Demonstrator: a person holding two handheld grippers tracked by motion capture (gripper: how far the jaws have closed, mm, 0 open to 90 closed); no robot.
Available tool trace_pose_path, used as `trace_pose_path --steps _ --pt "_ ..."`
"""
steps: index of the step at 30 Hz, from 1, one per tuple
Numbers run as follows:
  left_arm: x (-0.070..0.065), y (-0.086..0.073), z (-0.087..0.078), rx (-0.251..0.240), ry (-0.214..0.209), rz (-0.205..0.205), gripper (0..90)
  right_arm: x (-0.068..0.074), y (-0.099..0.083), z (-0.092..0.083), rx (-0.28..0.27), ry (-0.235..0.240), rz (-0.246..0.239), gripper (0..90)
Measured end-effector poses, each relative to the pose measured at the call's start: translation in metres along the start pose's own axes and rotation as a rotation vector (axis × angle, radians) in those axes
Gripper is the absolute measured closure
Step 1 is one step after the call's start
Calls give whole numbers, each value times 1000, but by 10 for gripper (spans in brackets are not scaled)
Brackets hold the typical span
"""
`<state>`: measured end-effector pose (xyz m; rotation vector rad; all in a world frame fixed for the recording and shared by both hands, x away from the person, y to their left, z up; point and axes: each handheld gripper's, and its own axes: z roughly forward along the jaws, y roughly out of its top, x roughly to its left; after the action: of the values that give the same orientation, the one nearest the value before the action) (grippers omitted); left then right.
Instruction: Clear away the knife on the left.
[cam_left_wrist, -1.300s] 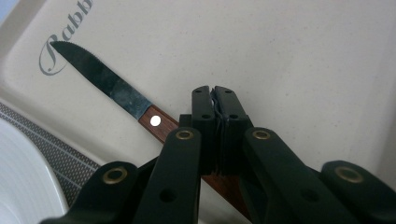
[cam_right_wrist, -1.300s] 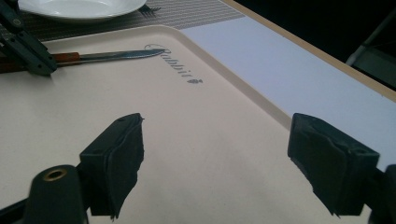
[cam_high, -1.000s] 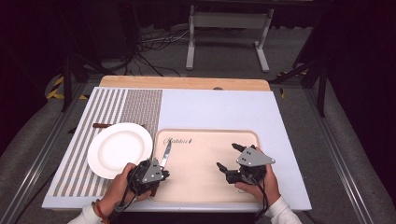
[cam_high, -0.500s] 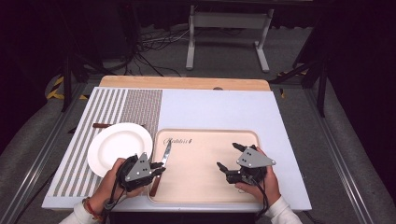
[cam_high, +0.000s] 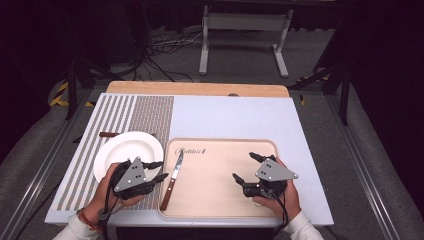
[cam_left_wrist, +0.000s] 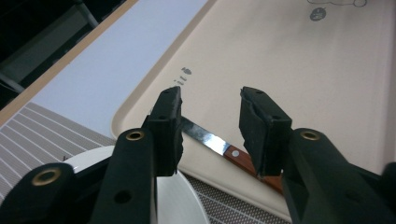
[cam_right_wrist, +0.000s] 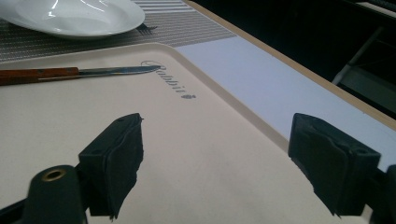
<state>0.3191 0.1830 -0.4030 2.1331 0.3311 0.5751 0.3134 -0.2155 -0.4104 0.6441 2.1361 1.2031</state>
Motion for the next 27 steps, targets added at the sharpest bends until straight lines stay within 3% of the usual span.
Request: trace_pose_path --steps 8,15,19,27 --pt "7 -5 -7 -14 18 -1 455 1 0 -1 -9 4 -5 192" --pt "16 -11 -15 -14 46 -38 299 1 0 1 -6 3 -5 192" --pt "21 -17 -23 -40 56 -83 236 2 0 0 -8 2 -5 192" --pt "35 -29 -38 -68 112 -135 117 1 0 1 -2 2 -7 192"
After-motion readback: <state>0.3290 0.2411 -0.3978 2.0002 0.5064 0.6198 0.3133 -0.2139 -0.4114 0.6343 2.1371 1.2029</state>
